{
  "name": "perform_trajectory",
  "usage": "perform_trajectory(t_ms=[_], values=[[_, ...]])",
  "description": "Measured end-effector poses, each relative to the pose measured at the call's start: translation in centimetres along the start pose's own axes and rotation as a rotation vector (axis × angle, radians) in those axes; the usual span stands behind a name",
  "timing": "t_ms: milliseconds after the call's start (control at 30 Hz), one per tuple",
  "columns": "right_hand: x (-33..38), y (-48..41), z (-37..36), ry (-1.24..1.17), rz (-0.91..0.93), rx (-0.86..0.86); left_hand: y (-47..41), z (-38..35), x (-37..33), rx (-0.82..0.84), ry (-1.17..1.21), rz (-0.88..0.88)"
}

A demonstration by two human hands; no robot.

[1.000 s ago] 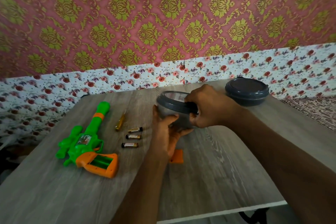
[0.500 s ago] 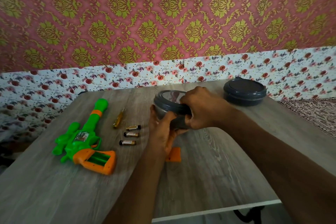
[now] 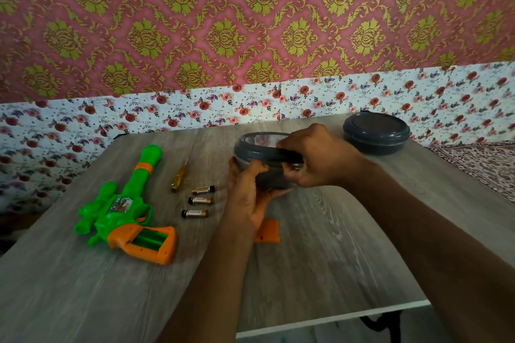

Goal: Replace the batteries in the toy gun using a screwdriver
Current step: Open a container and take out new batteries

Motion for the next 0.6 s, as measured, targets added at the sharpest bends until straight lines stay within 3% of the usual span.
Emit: perform_trajectory(t_ms=[233,333,433,600], values=[[-0.1,1.4,0.6,0.083,0.126,-0.203,-0.3,0.4,-0.1,-0.012,0.062,0.037],[-2.1,2.0,0.5,0.125,0.040,-0.332,0.5,-0.9,0.3,0.028,-0.028,0.067],[-3.3,2.2,-0.4,0.167,-0.043,-0.295,1.0,-1.9,0.9,0.085,-0.046,0.080],[-4.7,2.4,0.0,0.149,-0.115,-0.347,0.2,-0.7,1.0,0.017,0.030,0.094]])
Point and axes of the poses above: each hand's wrist, its own y-axis away from the middle knuckle, its own z-axis out of the back of the hand, x = y × z, the point moved 8 cm from there along -y, towards the middle knuckle, and after that the axes turned 5 degrees about z, right-handed, at the moved point
